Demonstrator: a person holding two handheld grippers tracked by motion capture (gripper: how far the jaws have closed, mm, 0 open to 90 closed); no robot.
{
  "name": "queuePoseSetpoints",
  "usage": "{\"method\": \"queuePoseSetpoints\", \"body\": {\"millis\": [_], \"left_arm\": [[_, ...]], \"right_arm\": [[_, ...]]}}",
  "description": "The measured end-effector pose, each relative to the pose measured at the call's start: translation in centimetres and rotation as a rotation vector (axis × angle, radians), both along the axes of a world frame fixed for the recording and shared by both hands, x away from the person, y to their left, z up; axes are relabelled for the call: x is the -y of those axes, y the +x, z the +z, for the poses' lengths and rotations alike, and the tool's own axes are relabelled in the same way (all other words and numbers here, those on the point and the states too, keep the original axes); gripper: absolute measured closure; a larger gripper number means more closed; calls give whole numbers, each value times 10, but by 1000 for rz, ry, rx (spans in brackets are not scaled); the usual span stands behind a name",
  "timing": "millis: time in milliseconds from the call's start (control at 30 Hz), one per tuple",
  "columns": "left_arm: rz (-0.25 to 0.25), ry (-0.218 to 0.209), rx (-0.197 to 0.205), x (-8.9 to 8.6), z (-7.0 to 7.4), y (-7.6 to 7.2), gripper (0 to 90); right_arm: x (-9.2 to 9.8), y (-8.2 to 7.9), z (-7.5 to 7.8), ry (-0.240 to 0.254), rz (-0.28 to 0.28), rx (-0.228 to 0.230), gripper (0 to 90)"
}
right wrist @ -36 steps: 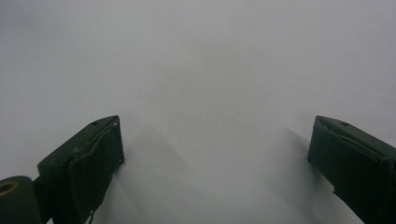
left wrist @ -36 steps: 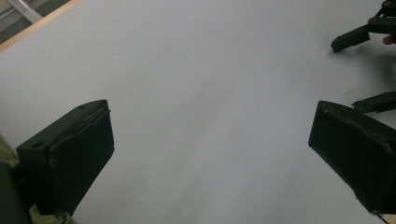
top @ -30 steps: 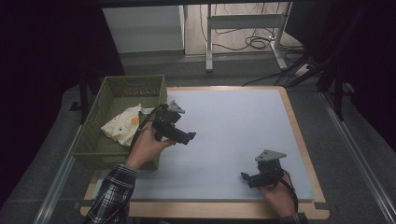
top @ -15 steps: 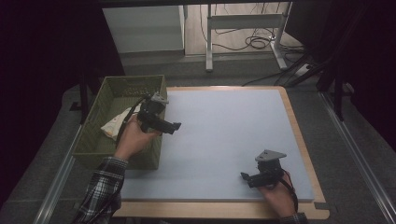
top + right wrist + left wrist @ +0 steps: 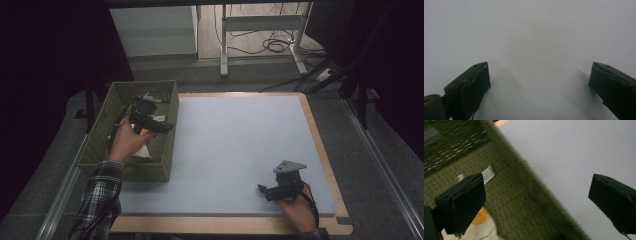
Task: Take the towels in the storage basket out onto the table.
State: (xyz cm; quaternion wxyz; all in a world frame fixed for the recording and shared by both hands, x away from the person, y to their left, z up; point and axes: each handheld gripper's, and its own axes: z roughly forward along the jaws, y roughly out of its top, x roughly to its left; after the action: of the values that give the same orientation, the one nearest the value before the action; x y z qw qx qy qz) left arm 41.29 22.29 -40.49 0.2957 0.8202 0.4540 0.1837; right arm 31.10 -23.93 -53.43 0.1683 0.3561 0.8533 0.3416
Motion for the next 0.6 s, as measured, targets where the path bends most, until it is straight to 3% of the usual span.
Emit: {"method": "queuePoseSetpoints", "body": {"millis": [300,367,600], "left_arm": [[78,25,-20,-37,-9,12,15],[96,46,-40,-48,-17,16,14],[134,50,-111,-67,-36,27,14]], "right_arm": [[0,0,0,0,0,0,36],[0,0,0,0,0,0,35],[0,0,0,0,0,0,36]]}}
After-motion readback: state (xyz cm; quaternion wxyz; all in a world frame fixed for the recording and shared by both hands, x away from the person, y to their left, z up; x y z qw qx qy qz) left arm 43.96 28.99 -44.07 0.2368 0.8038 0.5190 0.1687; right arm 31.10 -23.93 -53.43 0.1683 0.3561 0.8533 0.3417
